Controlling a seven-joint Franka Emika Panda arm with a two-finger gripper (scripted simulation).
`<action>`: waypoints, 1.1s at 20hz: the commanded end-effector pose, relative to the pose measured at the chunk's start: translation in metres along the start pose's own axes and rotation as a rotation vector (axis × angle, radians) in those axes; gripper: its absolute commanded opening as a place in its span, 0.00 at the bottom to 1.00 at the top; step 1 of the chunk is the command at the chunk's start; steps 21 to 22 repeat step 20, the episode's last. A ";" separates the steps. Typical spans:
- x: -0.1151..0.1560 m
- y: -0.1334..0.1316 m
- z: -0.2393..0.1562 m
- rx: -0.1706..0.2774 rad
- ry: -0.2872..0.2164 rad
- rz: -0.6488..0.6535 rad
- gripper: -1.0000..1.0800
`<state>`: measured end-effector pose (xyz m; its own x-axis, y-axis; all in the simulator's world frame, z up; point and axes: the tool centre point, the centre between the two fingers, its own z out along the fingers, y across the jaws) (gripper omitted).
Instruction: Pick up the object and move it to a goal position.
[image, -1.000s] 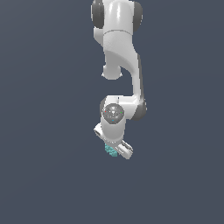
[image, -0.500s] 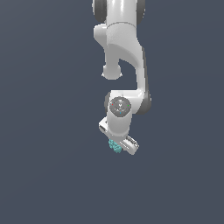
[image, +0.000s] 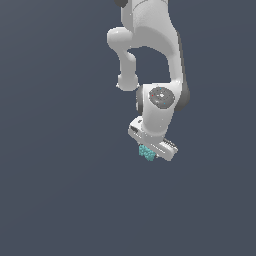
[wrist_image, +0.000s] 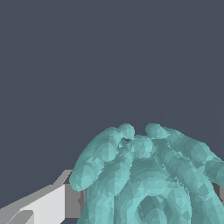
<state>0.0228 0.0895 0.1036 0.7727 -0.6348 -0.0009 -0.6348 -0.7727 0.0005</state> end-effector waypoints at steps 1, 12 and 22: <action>-0.024 -0.007 -0.016 0.001 0.000 0.000 0.00; -0.108 -0.034 -0.073 0.000 0.002 0.000 0.00; -0.129 -0.042 -0.087 0.000 0.002 0.000 0.00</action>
